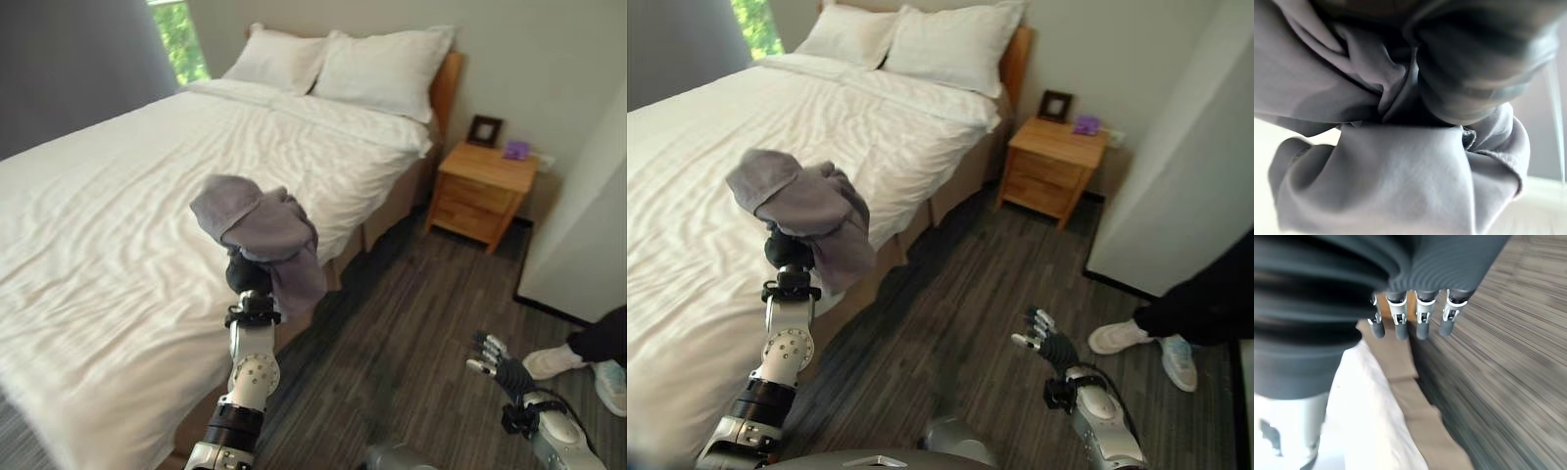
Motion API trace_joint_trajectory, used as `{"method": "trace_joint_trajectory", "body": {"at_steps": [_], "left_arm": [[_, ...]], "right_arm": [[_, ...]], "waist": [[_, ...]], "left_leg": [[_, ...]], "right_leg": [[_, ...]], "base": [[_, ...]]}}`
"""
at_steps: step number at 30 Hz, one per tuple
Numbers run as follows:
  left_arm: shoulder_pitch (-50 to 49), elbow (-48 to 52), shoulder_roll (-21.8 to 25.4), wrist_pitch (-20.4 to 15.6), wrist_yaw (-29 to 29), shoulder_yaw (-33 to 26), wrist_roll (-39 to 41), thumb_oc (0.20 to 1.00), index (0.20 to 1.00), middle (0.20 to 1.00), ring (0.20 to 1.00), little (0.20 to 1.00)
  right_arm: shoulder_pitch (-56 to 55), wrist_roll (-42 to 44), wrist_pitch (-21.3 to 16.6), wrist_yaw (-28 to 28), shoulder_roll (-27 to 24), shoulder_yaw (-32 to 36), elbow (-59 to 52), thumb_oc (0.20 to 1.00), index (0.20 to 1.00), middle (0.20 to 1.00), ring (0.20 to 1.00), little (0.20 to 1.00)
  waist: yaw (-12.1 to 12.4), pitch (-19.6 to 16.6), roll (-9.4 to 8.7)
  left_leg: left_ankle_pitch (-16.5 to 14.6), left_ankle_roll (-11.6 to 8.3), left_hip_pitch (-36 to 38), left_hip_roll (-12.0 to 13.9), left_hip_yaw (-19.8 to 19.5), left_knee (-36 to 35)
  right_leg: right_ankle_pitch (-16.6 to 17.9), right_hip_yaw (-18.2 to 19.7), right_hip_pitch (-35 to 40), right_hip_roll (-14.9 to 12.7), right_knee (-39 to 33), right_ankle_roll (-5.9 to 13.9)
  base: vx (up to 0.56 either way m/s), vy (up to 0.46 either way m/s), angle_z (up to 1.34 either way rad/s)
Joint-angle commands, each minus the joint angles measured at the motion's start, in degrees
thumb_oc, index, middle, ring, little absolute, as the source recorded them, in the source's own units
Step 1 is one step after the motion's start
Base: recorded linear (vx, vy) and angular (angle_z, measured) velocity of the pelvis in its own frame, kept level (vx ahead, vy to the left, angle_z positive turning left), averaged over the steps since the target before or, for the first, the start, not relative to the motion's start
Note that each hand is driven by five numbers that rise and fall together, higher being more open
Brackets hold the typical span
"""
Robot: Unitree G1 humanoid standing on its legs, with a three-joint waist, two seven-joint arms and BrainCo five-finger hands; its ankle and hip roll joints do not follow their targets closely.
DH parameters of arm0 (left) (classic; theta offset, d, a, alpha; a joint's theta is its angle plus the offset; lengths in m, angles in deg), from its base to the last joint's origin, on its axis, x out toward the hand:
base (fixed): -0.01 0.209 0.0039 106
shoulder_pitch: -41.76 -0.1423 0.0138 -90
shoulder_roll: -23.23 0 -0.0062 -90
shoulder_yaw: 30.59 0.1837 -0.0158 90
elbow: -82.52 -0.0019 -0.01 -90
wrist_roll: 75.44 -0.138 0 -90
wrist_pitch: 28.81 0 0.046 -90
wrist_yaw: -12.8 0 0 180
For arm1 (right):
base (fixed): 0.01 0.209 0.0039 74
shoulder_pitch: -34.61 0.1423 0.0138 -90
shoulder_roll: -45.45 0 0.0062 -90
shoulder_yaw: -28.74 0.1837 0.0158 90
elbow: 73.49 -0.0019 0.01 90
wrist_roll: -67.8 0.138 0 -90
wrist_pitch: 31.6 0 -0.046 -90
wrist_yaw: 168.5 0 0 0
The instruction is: Pick up bed clothes into laundry basket.
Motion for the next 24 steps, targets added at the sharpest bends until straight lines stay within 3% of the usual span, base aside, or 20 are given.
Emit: {"method": "trace_joint_trajectory", "body": {"at_steps": [1, 2, 3, 4, 5, 6, 7, 9, 12, 13, 14, 15, 16, 18, 19, 21, 24], "left_arm": [[2.82, -0.41, 1.34, -2.81, 1.74, -2.91, -3.68, 0.2, 0.2, 0.2, 0.2, 0.2], [2.37, -0.46, 2.35, -4.01, 1.71, -3.29, -5.12, 0.2, 0.2, 0.2, 0.2, 0.2], [1.91, 0.18, 2.75, -4.26, 2.15, -3.51, -5.69, 0.2, 0.2, 0.2, 0.2, 0.2], [1.02, 0.26, 2.91, -4.81, 2.56, -3.09, -5.99, 0.2, 0.2, 0.2, 0.2, 0.2], [0.69, 0.61, 2.47, -3.8, 3.61, -3.58, -5.39, 0.2, 0.2, 0.2, 0.2, 0.2], [0.67, 0.6, 2.45, -3.79, 3.65, -3.59, -5.35, 0.2, 0.2, 0.2, 0.2, 0.2], [1.29, -0.45, 3.49, -4.08, 4.43, -3.2, -6.34, 0.2, 0.2, 0.2, 0.2, 0.2], [1.68, -1.09, 4.48, -4.6, 3.79, -3.32, -6.82, 0.2, 0.2, 0.2, 0.2, 0.2], [1.41, -0.6, 5.66, -4.86, 3.8, -4.0, -7.31, 0.2, 0.2, 0.2, 0.2, 0.2], [1.24, -0.7, 6.9, -4.72, 3.11, -4.48, -9.0, 0.2, 0.2, 0.2, 0.2, 0.2], [0.92, -0.86, 7.77, -4.04, 2.26, -4.81, -10.4, 0.2, 0.2, 0.2, 0.2, 0.2], [0.83, -0.94, 7.96, -3.85, 1.66, -4.93, -10.81, 0.2, 0.2, 0.2, 0.2, 0.2], [0.84, -0.93, 7.98, -3.85, 1.65, -4.95, -10.82, 0.2, 0.2, 0.2, 0.2, 0.2], [0.13, 0.45, 8.32, -3.39, 1.48, -5.94, -11.06, 0.2, 0.2, 0.2, 0.2, 0.2], [-0.2, 0.87, 8.24, -2.92, 1.14, -6.16, -11.57, 0.2, 0.2, 0.2, 0.2, 0.2], [-1.06, 2.5, 8.9, -2.63, 0.03, -7.2, -13.07, 0.2, 0.2, 0.2, 0.2, 0.2], [-3.08, 4.16, 10.1, -1.31, -0.68, -9.74, -14.66, 0.2, 0.2, 0.2, 0.2, 0.2]], "right_arm": [[-2.36, 0.18, -3.02, -0.19, -2.99, 0.75, -2.84, 1.0, 1.0, 1.0, 1.0, 1.0], [-1.37, 1.05, -3.06, 0.18, -2.68, 0.93, -1.03, 1.0, 1.0, 1.0, 1.0, 1.0], [-0.48, 1.11, -3.09, 0.53, -2.86, 0.63, -0.37, 1.0, 1.0, 1.0, 1.0, 1.0], [-0.02, 0.91, -3.19, 0.38, -2.8, 0.76, -0.22, 1.0, 1.0, 1.0, 1.0, 1.0], [-0.18, 2.66, -2.6, 1.43, -2.45, 1.62, -0.45, 1.0, 1.0, 1.0, 1.0, 1.0], [-0.21, 2.69, -2.57, 1.45, -2.49, 1.63, -0.47, 1.0, 1.0, 1.0, 1.0, 1.0], [0.58, 2.93, -2.66, 1.34, -1.59, 1.41, 0.56, 1.0, 1.0, 1.0, 1.0, 1.0], [1.01, 3.09, -2.93, 1.2, -0.67, 1.67, -0.11, 1.0, 1.0, 1.0, 1.0, 1.0], [0.25, 3.67, -3.23, 1.09, 0.91, 2.83, 0.53, 1.0, 1.0, 1.0, 1.0, 1.0], [-0.48, 2.45, -3.3, 0.68, 1.66, 3.42, 0.75, 1.0, 1.0, 1.0, 1.0, 1.0], [-0.68, 1.3, -3.36, -0.27, 1.93, 3.93, 0.85, 1.0, 1.0, 1.0, 1.0, 1.0], [-1.06, 1.47, -3.4, -0.74, 2.23, 4.32, 0.55, 1.0, 1.0, 1.0, 1.0, 1.0], [-1.04, 1.47, -3.39, -0.74, 2.24, 4.32, 0.54, 1.0, 1.0, 1.0, 1.0, 1.0], [-2.45, 1.9, -3.5, -0.31, 3.36, 5.6, 0.34, 1.0, 1.0, 1.0, 1.0, 1.0], [-2.71, 1.66, -3.46, -0.25, 3.31, 6.0, -0.03, 1.0, 1.0, 1.0, 1.0, 1.0], [-1.87, 0.53, -3.6, -1.39, 3.1, 6.34, 1.09, 1.0, 1.0, 1.0, 1.0, 1.0], [-0.02, -0.93, -3.13, -1.69, 2.71, 5.57, 0.16, 1.0, 1.0, 1.0, 1.0, 1.0]], "waist": [[0.7, 1.79, 1.31], [2.1, 1.78, 2.01], [3.24, 2.04, 2.42], [3.3, 2.17, 3.22], [1.98, 2.04, 3.42], [2.26, 2.04, 3.42], [0.7, 1.96, 4.13], [0.36, 1.92, 4.36], [0.4, 1.98, 4.36], [1.29, 3.92, 3.89], [2.46, 5.26, 4.75], [2.3, 6.07, 5.21], [2.22, 6.02, 5.16], [3.11, 5.63, 5.82], [3.5, 5.14, 5.9], [5.75, 3.99, 6.63], [9.19, 1.93, 6.22]], "left_leg": [[3.87, 3.0, 2.95, -1.97, -3.31, -10.31], [0.06, 3.47, 3.79, -6.91, -16.46, -21.38], [-0.52, 3.68, 4.25, -8.65, -20.99, -23.7], [-1.15, 4.23, 4.91, -9.18, -22.03, -26.65], [-2.88, 4.7, 5.92, -8.83, -18.36, -28.06], [-2.94, 4.74, 6.03, -8.8, -18.06, -28.08], [-4.07, 6.25, 7.3, -8.41, -12.84, -29.82], [-3.48, 7.27, 8.48, -9.35, -7.85, -32.67], [-3.65, 8.72, 9.55, -10.57, -4.73, -34.81], [-2.02, 8.41, 9.75, -10.47, -1.24, -35.38], [-1.49, 8.1, 9.74, -9.58, 0.82, -35.46], [-0.43, 8.03, 9.7, -9.23, 2.51, -36.25], [-0.3, 8.02, 9.61, -9.28, 2.45, -36.3], [1.28, 8.46, 9.84, -8.41, 9.27, -38.22], [1.12, 8.56, 10.04, -8.38, 10.65, -38.65], [0.16, 9.28, 10.39, -8.41, 14.66, -38.52], [-0.23, 10.35, 10.79, -8.75, 22.03, -39.18]], "right_leg": [[11.49, 7.07, 6.63, -4.27, -19.92, 8.53], [12.12, 15.54, 5.94, -3.61, -20.33, 11.0], [12.26, 18.61, 5.54, -2.99, -19.74, 11.62], [12.19, 19.84, 4.99, -2.77, -19.22, 12.28], [12.32, 21.15, 4.2, -3.34, -19.53, 13.24], [12.32, 21.45, 4.21, -3.3, -19.53, 13.28], [13.62, 22.68, 2.38, -4.15, -20.85, 15.1], [15.94, 24.43, 0.26, -5.12, -22.12, 17.25], [18.33, 24.78, -2.23, -5.61, -22.55, 18.77], [20.31, 15.01, -7.45, -6.45, -20.3, 18.41], [17.98, 2.04, -8.76, -9.65, -17.28, 15.57], [16.14, -5.59, -8.16, -11.11, -13.88, 14.04], [16.19, -5.63, -8.24, -11.17, -13.88, 14.02], [11.17, -15.11, -5.38, -12.78, -5.78, 12.74], [9.79, -16.88, -3.75, -13.5, -5.33, 12.35], [8.19, -25.04, 0.03, -18.04, -1.23, 12.49], [11.56, -34.84, 5.75, -23.21, -2.21, 13.94]], "base": [[0.23, 0.346, -2.36], [0.21, 0.321, -3.05], [0.24, 0.398, -3.61], [0.05, 0.253, -3.31], [0.02, 0.19, -3.27], [0.01, 0.381, -3.08], [-0.03, 0.39, -2.14], [-0.08, 0.406, -1.25], [-0.09, 0.162, -1.75], [-0.33, 0.156, -1.71], [-0.41, 0.127, -1.31], [-0.22, 0.129, -0.93], [-0.2, 0.148, -1.13], [-0.16, 0.191, -1.05], [-0.08, 0.155, -1.14], [0.01, 0.101, -1.41], [-0.01, 0.057, -1.23]]}}
